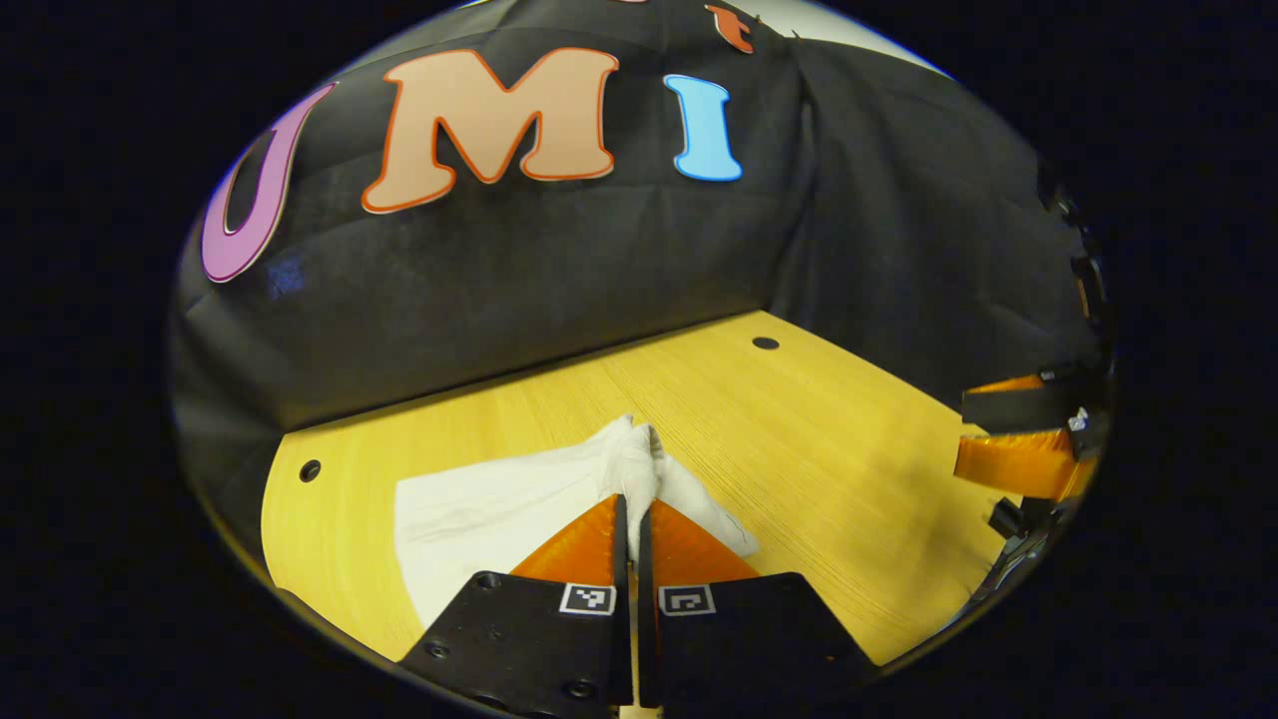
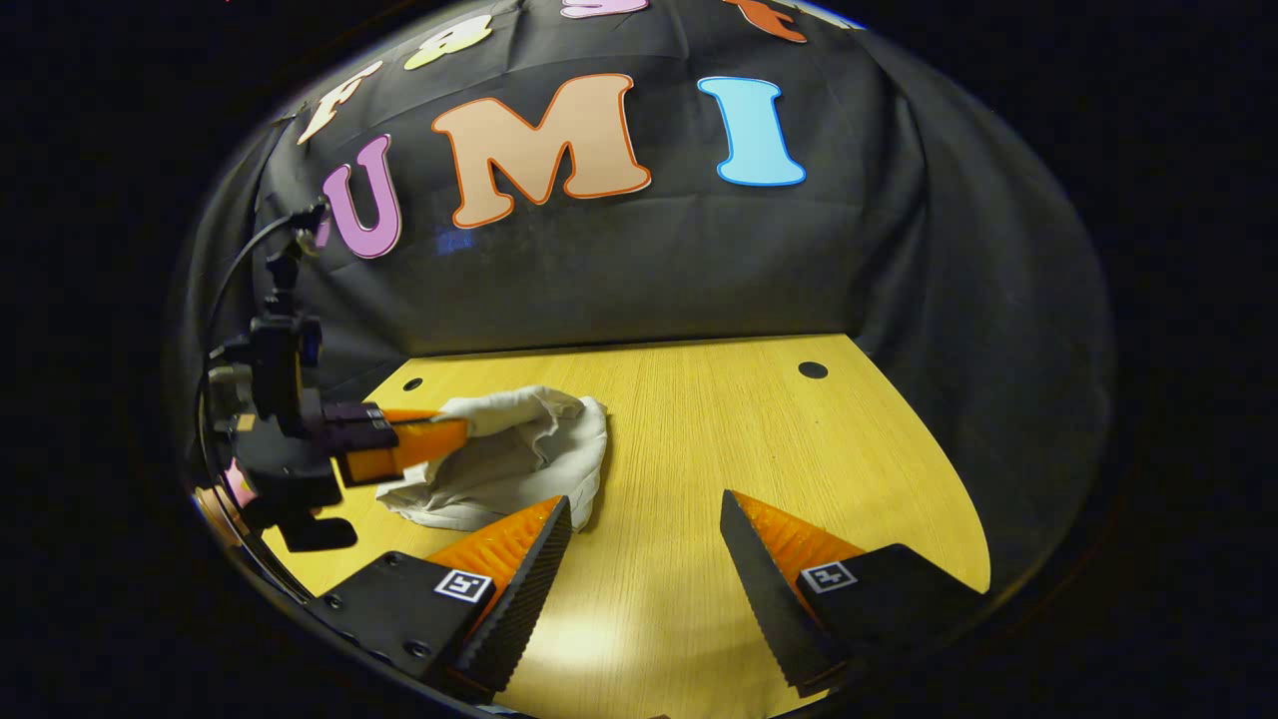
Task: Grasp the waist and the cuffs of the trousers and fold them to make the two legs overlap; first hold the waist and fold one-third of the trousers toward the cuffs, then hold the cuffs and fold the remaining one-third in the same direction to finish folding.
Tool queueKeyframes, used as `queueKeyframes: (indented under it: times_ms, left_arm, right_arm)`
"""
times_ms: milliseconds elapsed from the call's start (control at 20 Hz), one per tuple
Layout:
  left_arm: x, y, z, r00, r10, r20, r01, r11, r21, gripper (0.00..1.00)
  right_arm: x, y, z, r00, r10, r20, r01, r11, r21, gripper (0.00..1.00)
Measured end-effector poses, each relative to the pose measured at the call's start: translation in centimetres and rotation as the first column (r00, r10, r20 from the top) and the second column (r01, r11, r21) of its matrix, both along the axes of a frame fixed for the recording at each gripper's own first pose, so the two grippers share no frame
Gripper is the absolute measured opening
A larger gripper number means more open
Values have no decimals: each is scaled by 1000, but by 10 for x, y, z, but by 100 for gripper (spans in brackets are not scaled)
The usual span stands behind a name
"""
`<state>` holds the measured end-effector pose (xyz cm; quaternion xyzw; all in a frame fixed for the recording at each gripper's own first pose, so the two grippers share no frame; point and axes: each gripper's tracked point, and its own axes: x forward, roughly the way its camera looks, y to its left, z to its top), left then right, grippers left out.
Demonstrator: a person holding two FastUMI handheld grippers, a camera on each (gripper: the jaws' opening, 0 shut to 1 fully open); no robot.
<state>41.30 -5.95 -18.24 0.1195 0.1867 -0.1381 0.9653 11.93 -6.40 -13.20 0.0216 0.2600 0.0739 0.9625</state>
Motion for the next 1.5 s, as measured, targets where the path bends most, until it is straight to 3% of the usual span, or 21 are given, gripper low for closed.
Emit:
queueKeyframes:
  times_ms: [50,150,200,300,450,500,650,700,1050,1150,1200,1250,1500]
  left_arm:
    - [0,-3,-10,1000,-8,-14,8,1000,16,2]
    - [2,-8,-30,999,-17,-46,19,999,31,6]
    - [2,-10,-40,998,-20,-66,22,999,32,8]
    - [3,-10,-56,995,-9,-103,13,999,33,12]
    - [-4,-14,-78,988,-8,-157,6,1000,-10,14]
    - [-8,-17,-83,983,-15,-181,8,999,-40,27]
    - [-14,-17,-83,982,2,-190,-22,995,-101,82]
    - [-14,-11,-76,986,22,-167,-39,995,-96,93]
    - [-48,39,11,994,106,22,-102,985,-136,93]
    - [-62,64,35,986,151,71,-140,981,-137,92]
    - [-68,75,47,980,174,97,-160,977,-142,92]
    - [-75,88,57,973,199,116,-181,971,-153,92]
    - [-110,131,93,937,310,162,-266,932,-244,92]
  right_arm:
    - [-1,-1,-1,1000,-2,-2,2,1000,1,92]
    - [-3,-3,-1,1000,-7,-2,7,1000,0,92]
    - [-4,-3,-1,1000,-9,-4,9,1000,0,96]
    - [-6,-3,1,1000,-13,-2,13,1000,3,92]
    - [-9,-1,2,1000,-18,1,18,1000,5,96]
    - [-9,0,4,1000,-20,3,20,1000,9,96]
    - [-8,8,11,999,-28,23,28,999,27,96]
    - [-7,10,15,999,-32,36,31,999,33,96]
    - [-7,35,47,988,-55,141,37,991,130,96]
    - [-9,44,55,984,-57,167,30,986,162,97]
    - [-11,48,59,982,-55,181,24,985,170,92]
    - [-12,51,61,979,-55,194,21,985,172,96]
    - [-27,69,73,968,-50,248,9,987,161,96]
